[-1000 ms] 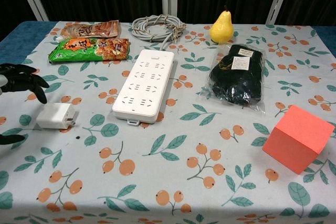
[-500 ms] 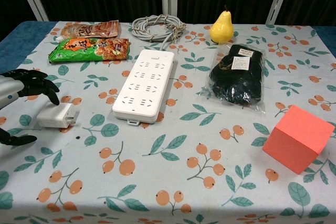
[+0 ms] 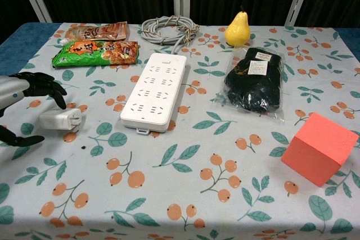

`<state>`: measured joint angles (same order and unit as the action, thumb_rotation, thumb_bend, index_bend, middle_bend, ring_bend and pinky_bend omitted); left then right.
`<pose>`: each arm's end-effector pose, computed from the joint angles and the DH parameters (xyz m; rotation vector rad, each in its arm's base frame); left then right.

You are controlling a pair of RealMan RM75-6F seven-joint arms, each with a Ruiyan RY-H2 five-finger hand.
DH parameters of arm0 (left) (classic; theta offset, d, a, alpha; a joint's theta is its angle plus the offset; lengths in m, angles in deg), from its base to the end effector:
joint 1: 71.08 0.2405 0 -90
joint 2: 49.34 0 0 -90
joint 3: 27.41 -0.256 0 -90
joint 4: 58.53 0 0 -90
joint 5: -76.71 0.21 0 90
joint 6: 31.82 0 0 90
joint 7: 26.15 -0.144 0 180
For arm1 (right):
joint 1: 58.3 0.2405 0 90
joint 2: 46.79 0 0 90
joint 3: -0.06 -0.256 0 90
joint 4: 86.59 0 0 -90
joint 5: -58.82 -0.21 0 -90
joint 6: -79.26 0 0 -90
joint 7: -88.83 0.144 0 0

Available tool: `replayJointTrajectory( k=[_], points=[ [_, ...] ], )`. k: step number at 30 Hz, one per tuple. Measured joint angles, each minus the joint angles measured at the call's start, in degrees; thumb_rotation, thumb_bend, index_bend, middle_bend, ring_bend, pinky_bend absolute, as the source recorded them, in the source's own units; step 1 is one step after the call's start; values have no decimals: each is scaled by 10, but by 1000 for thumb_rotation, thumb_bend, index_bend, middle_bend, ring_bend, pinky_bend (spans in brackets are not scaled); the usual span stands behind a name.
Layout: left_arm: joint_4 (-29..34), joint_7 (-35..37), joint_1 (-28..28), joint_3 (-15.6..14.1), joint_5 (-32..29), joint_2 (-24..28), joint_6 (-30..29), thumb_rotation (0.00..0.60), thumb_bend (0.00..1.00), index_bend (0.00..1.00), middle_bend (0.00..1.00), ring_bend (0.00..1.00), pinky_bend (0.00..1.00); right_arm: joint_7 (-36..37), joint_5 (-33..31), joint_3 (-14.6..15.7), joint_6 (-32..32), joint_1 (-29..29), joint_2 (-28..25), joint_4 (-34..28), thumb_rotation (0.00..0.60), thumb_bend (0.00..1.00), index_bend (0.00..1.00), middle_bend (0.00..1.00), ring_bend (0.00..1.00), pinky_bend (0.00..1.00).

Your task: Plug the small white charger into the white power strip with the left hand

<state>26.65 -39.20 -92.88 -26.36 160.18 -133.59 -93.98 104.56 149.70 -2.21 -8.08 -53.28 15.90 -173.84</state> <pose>-0.2479 0.2408 -0.0014 -1.8703 -0.9804 -0.8228 -0.3168 -0.1807 0.1745 1.3880 -0.9746 1.0890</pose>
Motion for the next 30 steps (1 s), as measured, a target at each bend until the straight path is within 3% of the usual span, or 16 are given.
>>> replayJointTrajectory(
  k=[6, 15, 26, 30],
  points=[
    [-12, 54, -13, 8, -10, 2, 19, 600, 314, 357, 143, 25, 0, 6, -1, 0, -2, -1, 3, 6, 600, 205, 0, 0, 0, 0],
    [-40, 132, -35, 15, -17, 5, 43, 600, 333, 358, 143, 25, 0, 10, -2, -1, -4, -3, 6, 10, 600, 205, 0, 0, 0, 0],
    [-47, 137, -36, 12, -9, 0, 20, 600, 331, 307, 165, 26, 0, 7, -1, 0, -6, -5, 4, 7, 600, 207, 0, 0, 0, 0],
    [-60, 134, -32, 10, -7, -14, 7, 600, 330, 307, 227, 113, 8, 7, 0, 0, -5, -5, 4, 7, 600, 205, 0, 0, 0, 0]
  ],
)
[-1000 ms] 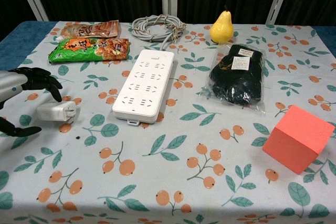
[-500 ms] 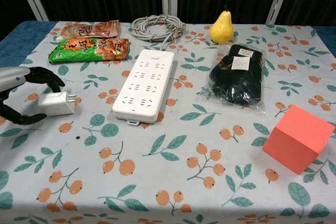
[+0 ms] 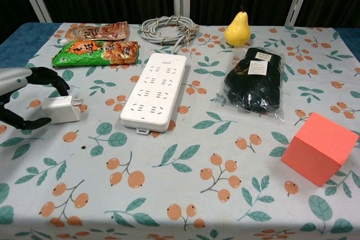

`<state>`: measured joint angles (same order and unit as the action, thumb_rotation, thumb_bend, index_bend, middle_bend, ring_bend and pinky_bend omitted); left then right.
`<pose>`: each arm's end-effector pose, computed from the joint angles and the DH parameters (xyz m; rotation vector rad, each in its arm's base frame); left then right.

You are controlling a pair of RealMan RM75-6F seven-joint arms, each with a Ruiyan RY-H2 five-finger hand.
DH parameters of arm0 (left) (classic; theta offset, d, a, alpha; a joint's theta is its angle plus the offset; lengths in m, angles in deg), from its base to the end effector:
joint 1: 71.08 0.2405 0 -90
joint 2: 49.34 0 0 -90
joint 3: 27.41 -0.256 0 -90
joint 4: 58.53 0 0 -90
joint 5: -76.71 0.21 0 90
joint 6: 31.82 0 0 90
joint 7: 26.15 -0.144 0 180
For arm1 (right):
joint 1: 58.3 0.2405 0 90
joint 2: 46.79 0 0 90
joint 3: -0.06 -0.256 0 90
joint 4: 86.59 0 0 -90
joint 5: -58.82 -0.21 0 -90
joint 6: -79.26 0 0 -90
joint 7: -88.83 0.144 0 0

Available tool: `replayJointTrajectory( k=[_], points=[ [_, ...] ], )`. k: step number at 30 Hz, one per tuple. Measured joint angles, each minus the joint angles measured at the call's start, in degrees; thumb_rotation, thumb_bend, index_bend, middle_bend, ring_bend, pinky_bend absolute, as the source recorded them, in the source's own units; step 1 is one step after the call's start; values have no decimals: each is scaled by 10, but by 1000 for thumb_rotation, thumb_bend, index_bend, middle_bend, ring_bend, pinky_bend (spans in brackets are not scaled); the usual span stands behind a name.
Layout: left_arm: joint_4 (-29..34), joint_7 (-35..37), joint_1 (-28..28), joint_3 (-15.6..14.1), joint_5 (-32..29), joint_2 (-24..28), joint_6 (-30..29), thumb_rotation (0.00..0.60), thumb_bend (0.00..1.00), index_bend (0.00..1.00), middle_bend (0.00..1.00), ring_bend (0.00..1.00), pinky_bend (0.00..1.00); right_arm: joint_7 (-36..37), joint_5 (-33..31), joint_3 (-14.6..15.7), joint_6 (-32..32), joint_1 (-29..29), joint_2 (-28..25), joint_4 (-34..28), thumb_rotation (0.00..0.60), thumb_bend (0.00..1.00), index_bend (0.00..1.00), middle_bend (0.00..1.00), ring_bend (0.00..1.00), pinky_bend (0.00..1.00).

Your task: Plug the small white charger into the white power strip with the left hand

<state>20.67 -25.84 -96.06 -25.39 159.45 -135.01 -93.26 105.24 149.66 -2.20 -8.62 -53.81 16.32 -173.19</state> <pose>-0.2541 0.2672 -0.0006 -1.7950 -1.1156 -0.9298 -0.3195 -0.1778 0.1745 1.3745 -0.9791 1.0943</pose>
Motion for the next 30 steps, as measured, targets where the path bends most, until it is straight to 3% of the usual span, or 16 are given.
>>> replayJointTrajectory(
  k=[10, 15, 19, 25, 30],
  points=[
    [-62, 22, 12, -2, 17, -48, -46, 600, 326, 381, 359, 243, 120, -2, -1, 0, 0, -1, 0, -2, 600, 207, 0, 0, 0, 0],
    [-89, 49, 14, -1, 29, -65, -67, 600, 350, 514, 530, 411, 307, -2, -1, 0, 0, -1, 0, -2, 600, 206, 0, 0, 0, 0],
    [-104, 75, 10, -1, 46, -67, -78, 600, 382, 561, 604, 469, 389, -3, -1, 0, -1, -2, -1, -2, 600, 205, 0, 0, 0, 0],
    [-80, 54, -16, -4, 59, -17, -49, 600, 408, 561, 614, 467, 385, -3, -1, 0, -1, -3, -1, -3, 600, 207, 0, 0, 0, 0],
    [-20, -34, -53, -2, 50, 50, 24, 600, 410, 554, 607, 467, 364, -4, -2, 0, -3, -5, 0, -3, 600, 207, 0, 0, 0, 0]
  ],
)
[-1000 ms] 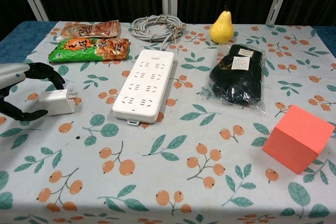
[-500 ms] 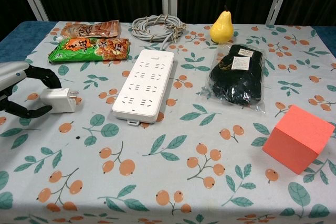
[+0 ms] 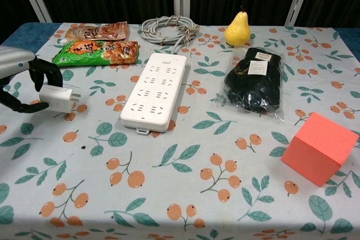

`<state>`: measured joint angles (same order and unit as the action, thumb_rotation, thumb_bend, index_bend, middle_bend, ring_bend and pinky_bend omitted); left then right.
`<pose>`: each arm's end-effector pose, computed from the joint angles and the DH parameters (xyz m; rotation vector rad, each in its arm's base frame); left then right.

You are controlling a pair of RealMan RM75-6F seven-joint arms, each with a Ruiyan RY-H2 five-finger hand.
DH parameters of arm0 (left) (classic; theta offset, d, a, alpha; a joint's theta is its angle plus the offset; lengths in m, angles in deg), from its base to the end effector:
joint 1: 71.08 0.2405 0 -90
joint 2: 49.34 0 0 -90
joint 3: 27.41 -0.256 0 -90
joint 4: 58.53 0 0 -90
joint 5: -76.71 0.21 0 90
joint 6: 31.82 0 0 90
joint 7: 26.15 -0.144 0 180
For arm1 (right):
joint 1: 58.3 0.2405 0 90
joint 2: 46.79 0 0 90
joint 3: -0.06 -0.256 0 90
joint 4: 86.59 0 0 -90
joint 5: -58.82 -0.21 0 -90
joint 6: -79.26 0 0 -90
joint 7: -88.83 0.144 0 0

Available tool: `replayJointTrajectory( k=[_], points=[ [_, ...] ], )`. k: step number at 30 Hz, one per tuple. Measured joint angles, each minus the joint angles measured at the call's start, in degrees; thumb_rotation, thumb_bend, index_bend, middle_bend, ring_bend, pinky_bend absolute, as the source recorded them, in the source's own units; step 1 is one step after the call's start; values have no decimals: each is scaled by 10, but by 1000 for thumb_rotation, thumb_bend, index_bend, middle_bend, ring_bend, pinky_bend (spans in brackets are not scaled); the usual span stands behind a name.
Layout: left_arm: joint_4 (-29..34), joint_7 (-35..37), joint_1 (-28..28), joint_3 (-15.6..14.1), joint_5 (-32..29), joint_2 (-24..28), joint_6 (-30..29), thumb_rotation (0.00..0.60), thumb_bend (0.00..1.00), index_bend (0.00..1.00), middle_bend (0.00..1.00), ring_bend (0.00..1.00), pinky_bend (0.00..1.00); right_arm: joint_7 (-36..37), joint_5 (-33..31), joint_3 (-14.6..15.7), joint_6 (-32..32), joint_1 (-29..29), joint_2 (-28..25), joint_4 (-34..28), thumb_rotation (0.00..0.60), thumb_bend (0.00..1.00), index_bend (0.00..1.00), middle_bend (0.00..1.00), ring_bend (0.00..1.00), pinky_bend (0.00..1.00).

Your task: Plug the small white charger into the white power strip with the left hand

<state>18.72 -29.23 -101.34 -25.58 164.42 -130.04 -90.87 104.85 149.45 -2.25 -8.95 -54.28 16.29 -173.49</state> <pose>-0.2471 0.2972 0.0245 -1.9612 -0.8384 -0.8448 -0.3200 -0.1753 0.1752 1.3639 -0.9776 1.0901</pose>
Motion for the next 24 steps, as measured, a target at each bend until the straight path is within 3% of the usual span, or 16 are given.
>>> replayJointTrajectory(
  k=[10, 18, 24],
  points=[
    [116, -232, -66, 13, -101, 83, 117, 600, 408, 543, 595, 467, 358, -2, -4, -1, -2, -4, -2, -1, 600, 202, 0, 0, 0, 0],
    [174, -395, -111, 14, -237, 98, 138, 600, 393, 462, 542, 467, 352, 0, -7, -1, 5, -2, 1, 1, 600, 205, 0, 0, 0, 0],
    [192, -434, -136, 3, -294, 92, 129, 600, 360, 363, 472, 452, 352, 1, -7, -1, 3, -4, 1, 2, 600, 206, 0, 0, 0, 0]
  ],
)
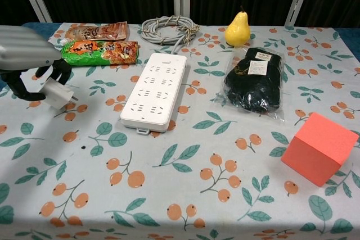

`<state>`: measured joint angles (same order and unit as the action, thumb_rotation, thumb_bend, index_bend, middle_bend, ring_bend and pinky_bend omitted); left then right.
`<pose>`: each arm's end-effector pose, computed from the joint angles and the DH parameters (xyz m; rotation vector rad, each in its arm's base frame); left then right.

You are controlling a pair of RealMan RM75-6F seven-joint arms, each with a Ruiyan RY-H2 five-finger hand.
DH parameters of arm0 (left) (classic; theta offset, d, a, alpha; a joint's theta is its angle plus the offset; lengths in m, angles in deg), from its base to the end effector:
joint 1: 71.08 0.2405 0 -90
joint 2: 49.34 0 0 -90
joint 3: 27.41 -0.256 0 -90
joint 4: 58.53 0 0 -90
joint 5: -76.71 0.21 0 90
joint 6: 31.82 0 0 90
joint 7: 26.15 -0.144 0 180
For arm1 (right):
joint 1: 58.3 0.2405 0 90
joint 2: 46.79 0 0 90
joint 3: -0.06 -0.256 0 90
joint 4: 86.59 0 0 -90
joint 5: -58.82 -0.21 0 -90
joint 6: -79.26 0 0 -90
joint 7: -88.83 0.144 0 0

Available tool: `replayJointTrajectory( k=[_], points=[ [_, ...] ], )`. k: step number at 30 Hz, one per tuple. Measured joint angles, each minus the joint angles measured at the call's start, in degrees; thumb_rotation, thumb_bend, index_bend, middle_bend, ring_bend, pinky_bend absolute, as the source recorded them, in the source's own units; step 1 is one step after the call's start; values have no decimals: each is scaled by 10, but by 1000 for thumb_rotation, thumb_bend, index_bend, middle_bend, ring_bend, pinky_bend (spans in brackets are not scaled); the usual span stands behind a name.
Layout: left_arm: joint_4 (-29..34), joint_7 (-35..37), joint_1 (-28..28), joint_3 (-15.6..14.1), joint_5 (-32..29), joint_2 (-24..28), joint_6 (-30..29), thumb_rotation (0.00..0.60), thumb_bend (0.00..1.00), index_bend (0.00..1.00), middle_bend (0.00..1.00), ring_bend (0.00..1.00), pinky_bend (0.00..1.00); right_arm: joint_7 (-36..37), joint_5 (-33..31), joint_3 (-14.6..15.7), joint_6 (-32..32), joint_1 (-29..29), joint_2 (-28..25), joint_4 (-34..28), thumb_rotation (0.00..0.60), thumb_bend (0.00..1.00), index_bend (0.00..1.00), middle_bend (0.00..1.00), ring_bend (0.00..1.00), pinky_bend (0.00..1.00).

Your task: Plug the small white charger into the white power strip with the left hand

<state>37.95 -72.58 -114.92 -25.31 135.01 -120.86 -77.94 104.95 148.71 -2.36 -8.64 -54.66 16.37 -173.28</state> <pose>-0.1902 0.3209 0.0332 -2.1502 -0.5150 -0.3705 -0.3236 -0.1737 0.1757 1.3487 -0.9870 1.0768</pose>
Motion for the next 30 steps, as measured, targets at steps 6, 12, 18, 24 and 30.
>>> replayJointTrajectory(
  k=[6, 12, 18, 24, 30],
  points=[
    [2, 4, -9, -11, -8, -7, -10, 600, 332, 316, 418, 423, 352, 0, 0, 0, 0, -1, 1, 0, 600, 206, 0, 0, 0, 0],
    [6, 13, -11, -19, -7, -6, -22, 600, 317, 273, 387, 404, 352, -1, 0, 0, -1, -2, 0, -1, 600, 211, 0, 0, 0, 0],
    [18, 42, 0, -22, 0, 2, -43, 600, 257, 169, 231, 265, 353, 6, 3, 0, -3, -2, -3, -2, 600, 212, 0, 0, 0, 0],
    [13, 159, 37, -12, 37, -5, -87, 600, 190, 194, 220, 237, 359, 13, 11, -4, -10, 0, -28, -11, 600, 212, 0, 0, 0, 0],
    [-40, 340, 95, -6, 92, -47, -146, 600, 190, 279, 278, 237, 359, -16, 18, -15, -23, 4, -61, -47, 600, 212, 0, 0, 0, 0]
  ],
)
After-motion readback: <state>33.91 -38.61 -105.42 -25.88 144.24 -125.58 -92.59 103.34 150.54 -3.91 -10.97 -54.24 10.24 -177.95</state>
